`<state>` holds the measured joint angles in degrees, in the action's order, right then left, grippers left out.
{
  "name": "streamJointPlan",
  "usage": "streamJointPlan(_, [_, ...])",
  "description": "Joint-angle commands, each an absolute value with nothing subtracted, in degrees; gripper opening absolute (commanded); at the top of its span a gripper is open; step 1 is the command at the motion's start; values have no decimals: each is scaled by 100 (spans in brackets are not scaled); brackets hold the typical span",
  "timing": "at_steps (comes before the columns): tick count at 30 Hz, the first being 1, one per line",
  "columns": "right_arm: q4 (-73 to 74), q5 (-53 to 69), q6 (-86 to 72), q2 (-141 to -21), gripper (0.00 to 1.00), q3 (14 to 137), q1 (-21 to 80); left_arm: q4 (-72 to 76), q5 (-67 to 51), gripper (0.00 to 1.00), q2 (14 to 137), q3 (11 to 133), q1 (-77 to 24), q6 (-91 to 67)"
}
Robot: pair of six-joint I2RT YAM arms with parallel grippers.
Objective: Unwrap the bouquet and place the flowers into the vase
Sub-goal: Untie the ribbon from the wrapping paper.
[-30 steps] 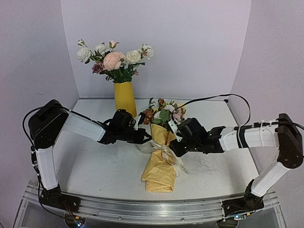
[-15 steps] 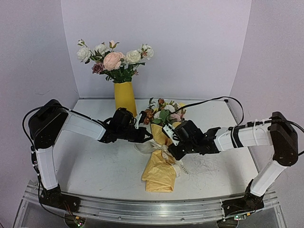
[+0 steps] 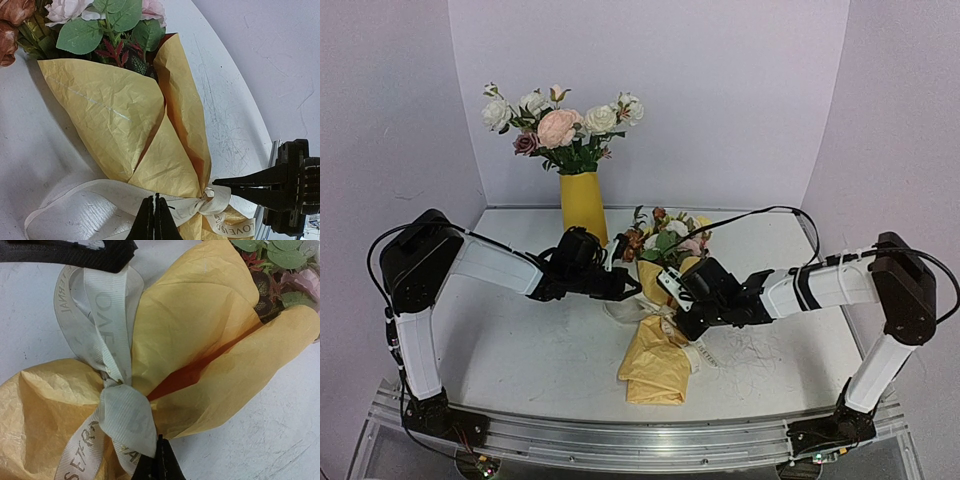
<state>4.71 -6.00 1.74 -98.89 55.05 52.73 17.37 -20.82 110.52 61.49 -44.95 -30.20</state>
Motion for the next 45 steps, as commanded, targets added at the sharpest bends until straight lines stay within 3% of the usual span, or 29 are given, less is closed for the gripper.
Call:
streamJointPlan(1, [457, -919, 168, -9751, 0, 5618, 5265, 1802, -2110, 0, 10872, 6272, -4481, -2997])
streamJointPlan(9, [549, -1259, -776, -9071, 0, 5206, 5044, 1757, -1816, 0, 10618, 6008, -4485, -3068])
streamJointPlan(20, [1028, -1511, -2101, -8205, 0, 4720, 4646, 1562, -319, 0, 9415, 4986, -4482, -3363])
streamJointPlan(26, [1287, -1816, -2456, -7666, 0, 4544, 4256, 248, 907, 0, 8862, 5153, -4420, -3007])
streamJointPlan(38, [1663, -2238, -2936, -6552, 0, 4290, 3323, -1019, 2275, 0, 7588, 4994, -3781, -2776])
streamJointPlan(45, [1884, -2504, -3120, -6008, 0, 4269, 2880, -1594, 3713, 0, 6903, 4859, -3684, -3148])
